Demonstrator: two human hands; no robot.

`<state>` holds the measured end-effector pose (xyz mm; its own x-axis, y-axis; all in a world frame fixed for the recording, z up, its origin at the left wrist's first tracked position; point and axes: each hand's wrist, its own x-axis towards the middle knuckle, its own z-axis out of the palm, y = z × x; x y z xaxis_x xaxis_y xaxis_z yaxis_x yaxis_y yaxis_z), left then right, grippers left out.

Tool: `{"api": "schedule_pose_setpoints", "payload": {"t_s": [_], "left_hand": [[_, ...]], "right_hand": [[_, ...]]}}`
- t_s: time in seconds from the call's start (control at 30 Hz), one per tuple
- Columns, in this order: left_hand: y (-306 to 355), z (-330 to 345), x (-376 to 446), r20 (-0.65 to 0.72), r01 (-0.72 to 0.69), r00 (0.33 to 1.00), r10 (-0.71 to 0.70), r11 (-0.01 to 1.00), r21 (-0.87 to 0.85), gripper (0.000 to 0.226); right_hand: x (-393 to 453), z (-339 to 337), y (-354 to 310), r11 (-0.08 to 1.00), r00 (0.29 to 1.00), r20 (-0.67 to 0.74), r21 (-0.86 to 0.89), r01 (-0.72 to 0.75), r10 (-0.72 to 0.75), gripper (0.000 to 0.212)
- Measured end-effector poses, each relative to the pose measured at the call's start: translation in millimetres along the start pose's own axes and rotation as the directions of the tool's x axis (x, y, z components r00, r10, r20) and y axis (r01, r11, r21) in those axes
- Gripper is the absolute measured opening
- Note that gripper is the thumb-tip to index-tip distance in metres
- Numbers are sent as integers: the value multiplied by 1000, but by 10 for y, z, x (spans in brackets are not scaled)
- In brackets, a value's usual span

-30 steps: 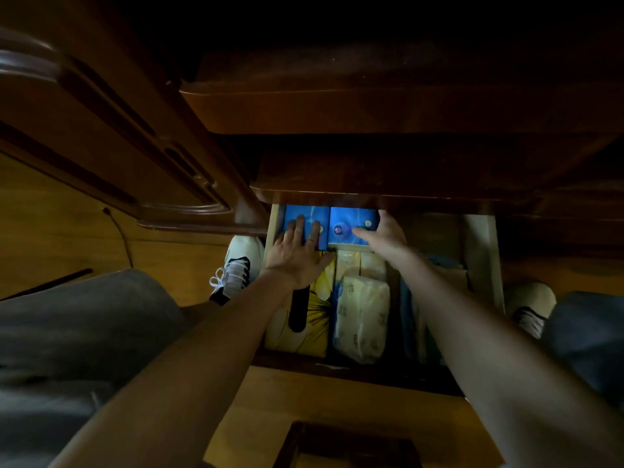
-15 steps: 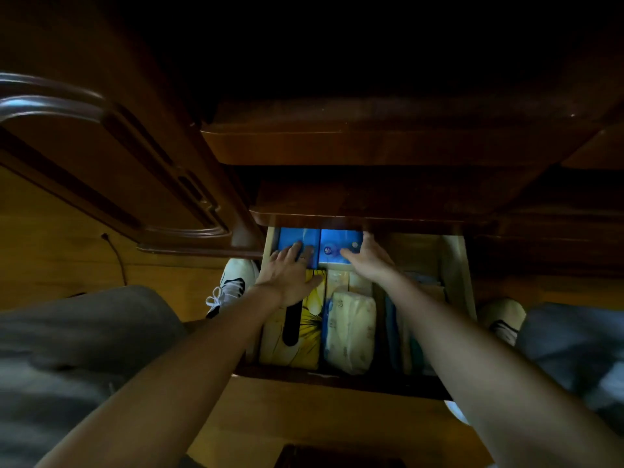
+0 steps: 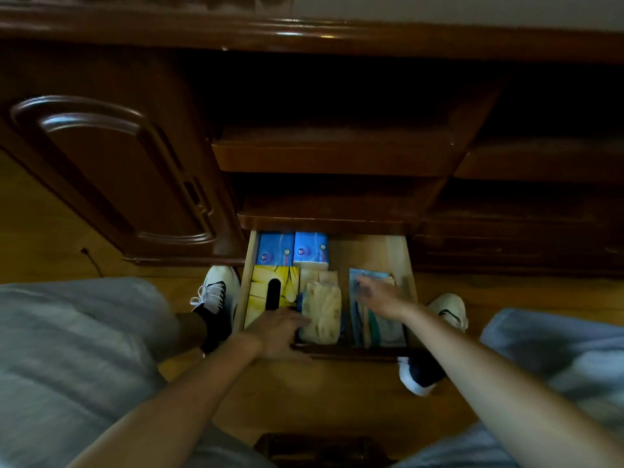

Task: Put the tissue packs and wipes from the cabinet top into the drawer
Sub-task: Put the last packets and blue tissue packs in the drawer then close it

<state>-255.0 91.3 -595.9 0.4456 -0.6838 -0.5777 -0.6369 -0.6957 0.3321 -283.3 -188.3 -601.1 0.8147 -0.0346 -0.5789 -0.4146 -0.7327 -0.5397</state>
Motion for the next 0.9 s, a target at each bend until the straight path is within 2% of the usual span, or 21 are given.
{"api": "schedule_pose_setpoints", "payload": {"t_s": [0.1, 0.17, 0.27, 0.33, 0.4, 0.47, 0.6, 0.63, 0.7, 0.77, 0.8, 0.9], "left_hand": [[94, 145, 7, 71, -13, 997, 11, 1000, 21, 99], [114, 193, 21, 92, -20, 996, 17, 999, 36, 96], [96, 200, 17, 81, -25, 997, 20, 997, 67, 83], [82, 204, 7, 50, -41, 998, 35, 989, 141, 75], [82, 218, -11, 39, -52, 998, 45, 980, 193, 73], [82, 236, -34, 16, -46, 999, 44, 985, 168, 73], [45, 120, -124, -132, -20, 990, 46, 982, 190, 65], [23, 70, -158, -152, -7, 988, 42, 975, 222, 58], [-27, 3, -237, -152, 16, 988, 26, 962, 272, 35], [-55, -7, -289, -153, 49, 988, -3, 953, 300, 16], [-41, -2, -303, -156, 59, 988, -7, 943, 328, 15], [35, 49, -304, -136, 63, 991, -7, 908, 415, 23]], "right_hand": [[-42, 326, -66, 994, 992, 86, 66, 84, -89, 51], [-6, 554, -123, 998, 988, 141, 9, 62, -63, 52], [27, 866, -220, 993, 964, 244, -22, 112, -103, 41], [21, 984, -285, 990, 944, 308, -38, 133, -115, 41], [-2, 953, -318, 992, 948, 299, -30, 126, -111, 42], [-42, 845, -318, 994, 955, 275, 0, 111, -106, 40], [-263, 512, -226, 995, 992, 79, 7, 102, -102, 35], [-335, 416, -164, 993, 991, 75, -33, 112, -109, 42], [-504, 250, -20, 953, 979, 173, -264, 149, -106, 58], [-638, 206, 130, 821, 966, 249, -537, 193, -65, 60], [-674, 228, 195, 753, 968, 245, -626, 205, -59, 58], [-704, 321, 264, 639, 976, 189, -738, 215, -109, 44]]}}
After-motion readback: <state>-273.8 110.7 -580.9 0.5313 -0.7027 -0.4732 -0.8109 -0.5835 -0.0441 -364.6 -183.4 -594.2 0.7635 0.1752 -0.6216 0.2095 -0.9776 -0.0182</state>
